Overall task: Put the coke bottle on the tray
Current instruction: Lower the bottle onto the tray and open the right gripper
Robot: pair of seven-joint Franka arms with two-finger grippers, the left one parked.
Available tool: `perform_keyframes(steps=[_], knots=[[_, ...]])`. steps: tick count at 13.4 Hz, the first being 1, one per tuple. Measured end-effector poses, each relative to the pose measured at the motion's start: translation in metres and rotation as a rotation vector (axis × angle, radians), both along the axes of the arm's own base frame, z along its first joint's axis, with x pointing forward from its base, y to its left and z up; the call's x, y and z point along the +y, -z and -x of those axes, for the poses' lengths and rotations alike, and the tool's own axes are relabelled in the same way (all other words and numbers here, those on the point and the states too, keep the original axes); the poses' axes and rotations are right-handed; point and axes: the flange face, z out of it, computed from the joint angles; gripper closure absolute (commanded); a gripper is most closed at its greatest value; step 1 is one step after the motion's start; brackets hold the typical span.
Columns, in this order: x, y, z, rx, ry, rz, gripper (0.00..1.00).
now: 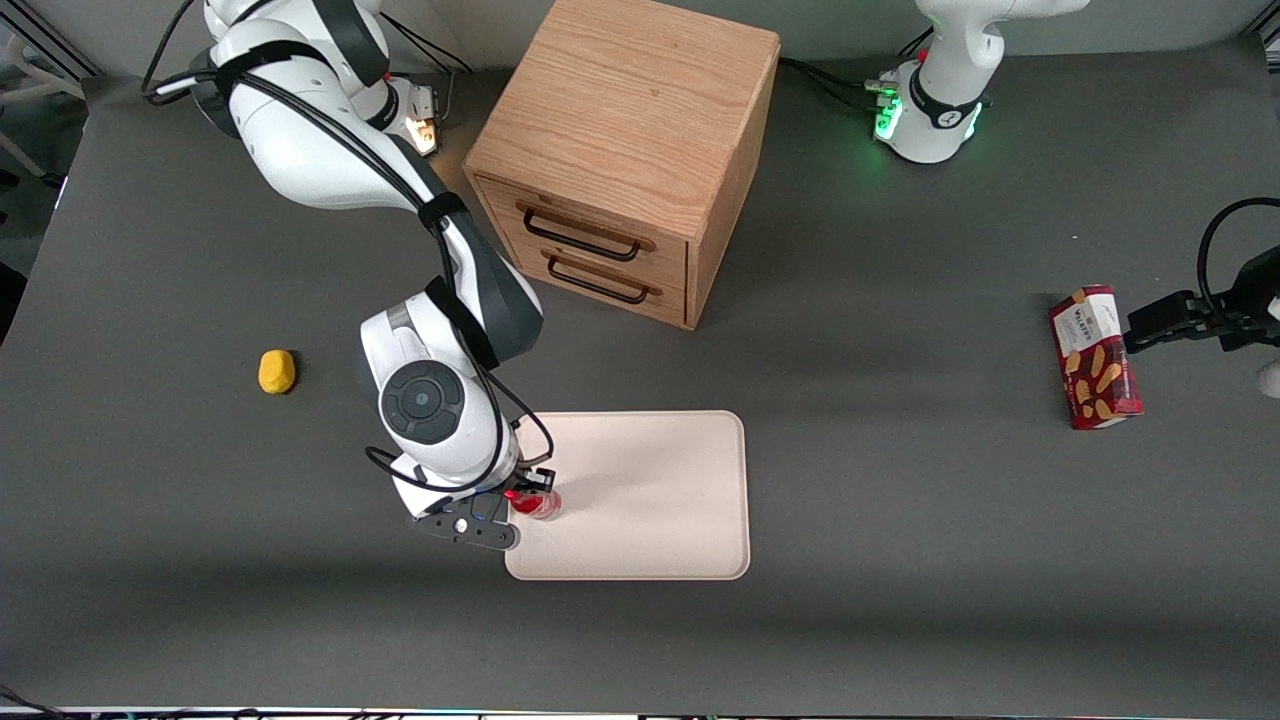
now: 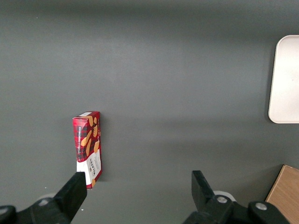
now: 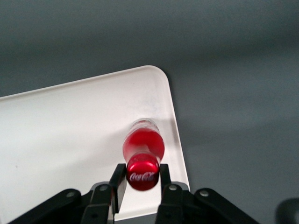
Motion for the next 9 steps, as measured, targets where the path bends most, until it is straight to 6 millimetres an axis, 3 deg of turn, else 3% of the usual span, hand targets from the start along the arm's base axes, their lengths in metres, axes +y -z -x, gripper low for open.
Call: perform_keyframes(steps=[3, 5, 7, 9], knots=[[0.000, -0.008, -0.001, -0.012, 0.000, -0.006, 0.01], [-0.001, -0.027, 0.001, -0.021, 0.002, -0.008, 0.00], [-0.010, -0.075, 0.011, -0.003, 0.011, 0.005, 0.00], [-0.029, -0.147, 0.030, 0.000, 0.032, 0.005, 0.00]])
